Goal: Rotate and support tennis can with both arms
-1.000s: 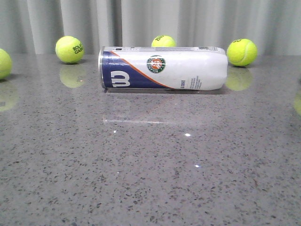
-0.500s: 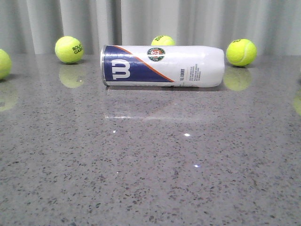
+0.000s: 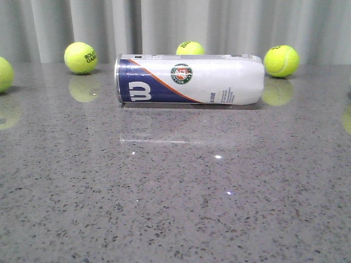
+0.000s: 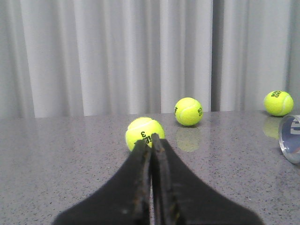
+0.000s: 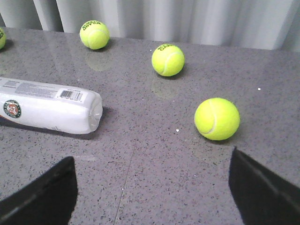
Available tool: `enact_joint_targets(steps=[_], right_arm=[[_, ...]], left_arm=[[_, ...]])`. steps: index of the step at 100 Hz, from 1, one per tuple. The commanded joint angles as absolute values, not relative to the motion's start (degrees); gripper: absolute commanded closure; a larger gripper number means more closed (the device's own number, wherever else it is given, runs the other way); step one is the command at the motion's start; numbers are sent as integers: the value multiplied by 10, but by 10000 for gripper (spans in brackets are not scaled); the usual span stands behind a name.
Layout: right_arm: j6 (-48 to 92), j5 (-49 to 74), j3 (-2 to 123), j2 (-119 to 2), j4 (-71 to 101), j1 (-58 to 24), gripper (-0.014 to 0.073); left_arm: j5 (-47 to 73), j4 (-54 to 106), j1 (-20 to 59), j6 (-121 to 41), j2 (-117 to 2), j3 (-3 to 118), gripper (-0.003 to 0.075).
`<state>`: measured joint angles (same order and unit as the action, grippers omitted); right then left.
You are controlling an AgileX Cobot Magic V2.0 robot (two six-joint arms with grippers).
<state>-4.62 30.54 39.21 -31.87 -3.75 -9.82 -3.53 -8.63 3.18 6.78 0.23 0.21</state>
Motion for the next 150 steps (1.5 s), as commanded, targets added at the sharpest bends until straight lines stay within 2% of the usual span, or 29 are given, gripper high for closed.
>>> enact_joint_targets(steps=[1,21,32,42,64,142,150], right_arm=[[-34,225,369,-292,-21,-93,-50],[-34,161,291,-225,0,-93,-45],[-35,152,279,-206,0,-93,32],[-35,150,279,-205,0,-93,190],[-35,152,279,-205,0,-93,672],[-35,152,279,-205,0,-93,664],[-35,152,279,-205,0,-93,664]], left_arm=[[-82,-85,33,72,23,-25,741],[-82,-85,33,72,23,-25,741],[-82,-85,33,72,23,-25,741],[-82,-85,33,72,23,-25,741],[-82,-85,33,72,23,-25,741],[-109,-85,33,71,23,-22,741],[-108,-47,33,72,23,-6,741]])
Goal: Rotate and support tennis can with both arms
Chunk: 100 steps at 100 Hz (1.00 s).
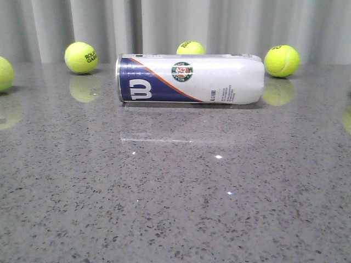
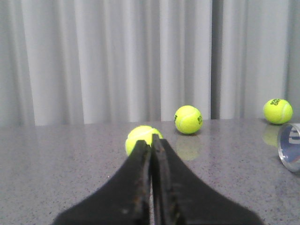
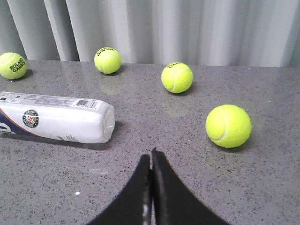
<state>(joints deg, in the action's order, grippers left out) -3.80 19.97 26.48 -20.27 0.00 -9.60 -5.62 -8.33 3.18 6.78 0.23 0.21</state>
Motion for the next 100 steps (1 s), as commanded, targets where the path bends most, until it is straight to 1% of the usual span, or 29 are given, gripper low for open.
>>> enact_joint_targets(steps=[1,10,28,54,69,80,100], right_arm=[[-35,152,279,-205,0,-93,664],[-35,152,279,-205,0,-93,664],[-35,152,279,-205,0,-93,664],[-35,152,279,-205,0,-93,664],[-35,152,279,-205,0,-93,664],[-35,152,279,-205,0,-93,664],[-35,152,279,-205,0,-93,664]], left_arm=[[-107,-43,33,72,23,-2,741],[-65,8,33,72,19,44,741],[81,13,33,72,-33,181,741],[289,12,33,49,-201,398,741],[403,14,33,49,-296,483,741],[428,21,33,49,-352,514,741],[428,29,33,49,-407,518,741]])
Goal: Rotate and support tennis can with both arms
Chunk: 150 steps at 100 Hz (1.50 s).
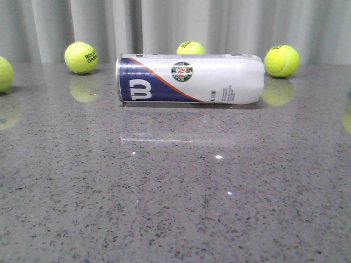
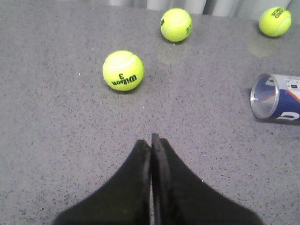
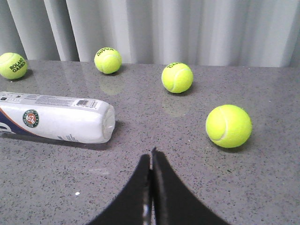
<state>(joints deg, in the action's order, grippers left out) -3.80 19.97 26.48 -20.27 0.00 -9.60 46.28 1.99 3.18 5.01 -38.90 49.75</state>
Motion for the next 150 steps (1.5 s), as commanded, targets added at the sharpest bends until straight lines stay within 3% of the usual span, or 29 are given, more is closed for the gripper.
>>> enact_joint_targets(steps=[1,16,23,30,43,52,74,113,150], right_arm=[[-35,152,279,-205,0,-93,664],[-35,152,279,-205,0,-93,664],[-35,152,279,-205,0,-93,664],[-35,152,279,-205,0,-93,664],[-35,152,279,-205,0,-93,664],[-35,152,279,-205,0,-93,664],[-35,152,279,-205,0,-93,664],[-35,152,279,-205,0,-93,664],[-35,152,279,-205,0,-93,664]], left_arm=[[428,29,33,49,-410,518,741],[428,31,33,49,-421,518,731],[429,31,33,43,-421,518,671],[433,32,33,28,-421,518,544],[438,32,34,29,-421,518,195],[431,43,34,29,-421,518,80],[414,192,34,-24,-449,518,89],[447,618,34,-364,-647,519,92],[545,731,34,-507,-836,617,92]])
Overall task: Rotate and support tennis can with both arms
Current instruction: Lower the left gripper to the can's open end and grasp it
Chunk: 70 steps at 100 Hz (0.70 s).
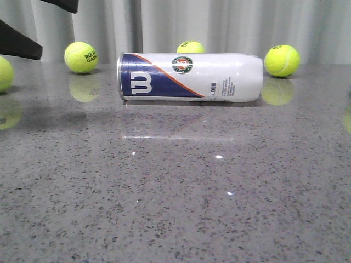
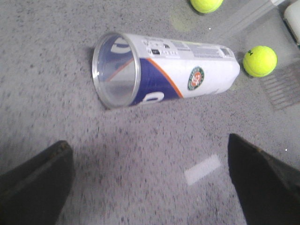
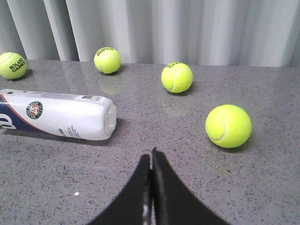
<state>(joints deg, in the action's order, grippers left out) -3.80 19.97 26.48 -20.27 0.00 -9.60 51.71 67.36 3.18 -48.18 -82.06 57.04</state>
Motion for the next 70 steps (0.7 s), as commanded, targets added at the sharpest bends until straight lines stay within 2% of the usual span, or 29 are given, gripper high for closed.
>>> enact_joint_targets(steps=[1,44,70], right_arm=[[-35,152,279,-205,0,-93,664],[-35,152,279,-205,0,-93,664],[-35,152,279,-205,0,-93,664]], left_arm=[[548,734,34,-507,-842,620,92],[629,788,38,-507,-994,741,93],[630,789,84,-507,-1047,778,93]])
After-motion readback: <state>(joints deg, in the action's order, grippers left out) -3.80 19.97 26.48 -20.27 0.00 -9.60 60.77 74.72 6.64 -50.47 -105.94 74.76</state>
